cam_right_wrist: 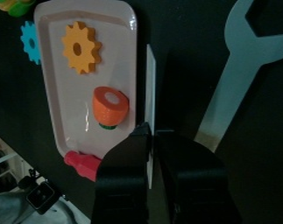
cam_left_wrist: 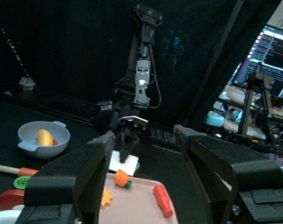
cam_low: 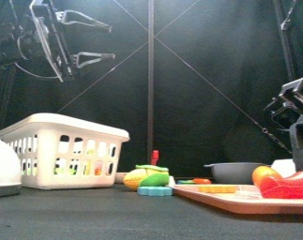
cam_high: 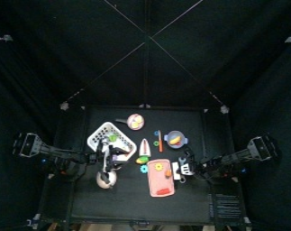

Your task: Put cleaver down near wrench

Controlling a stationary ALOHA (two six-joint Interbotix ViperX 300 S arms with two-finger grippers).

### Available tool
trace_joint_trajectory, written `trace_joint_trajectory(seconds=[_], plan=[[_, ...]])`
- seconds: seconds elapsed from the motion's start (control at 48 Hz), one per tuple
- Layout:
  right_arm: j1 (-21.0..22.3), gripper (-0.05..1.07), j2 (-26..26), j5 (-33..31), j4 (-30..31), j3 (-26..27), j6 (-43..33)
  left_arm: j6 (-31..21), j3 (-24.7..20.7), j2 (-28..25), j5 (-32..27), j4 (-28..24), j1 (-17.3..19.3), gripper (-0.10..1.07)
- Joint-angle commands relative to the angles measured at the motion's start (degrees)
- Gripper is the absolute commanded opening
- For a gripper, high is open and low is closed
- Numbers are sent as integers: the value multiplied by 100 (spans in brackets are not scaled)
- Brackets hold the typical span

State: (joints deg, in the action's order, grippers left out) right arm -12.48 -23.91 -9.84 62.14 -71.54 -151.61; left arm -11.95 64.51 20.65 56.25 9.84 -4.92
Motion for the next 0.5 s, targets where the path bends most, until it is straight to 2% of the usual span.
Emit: trace_joint_trajectory(seconds=[0.0,0.208,0.479], plan=[[18,48,-26,-26,35,44,18,9,-53,35,26,9,0,91],[-18,59,-26,-26,70,70,18,9,-53,26,26,18,9,91],[-18,63,-97,-53,149,185,26,9,-53,26,18,9,0,91]])
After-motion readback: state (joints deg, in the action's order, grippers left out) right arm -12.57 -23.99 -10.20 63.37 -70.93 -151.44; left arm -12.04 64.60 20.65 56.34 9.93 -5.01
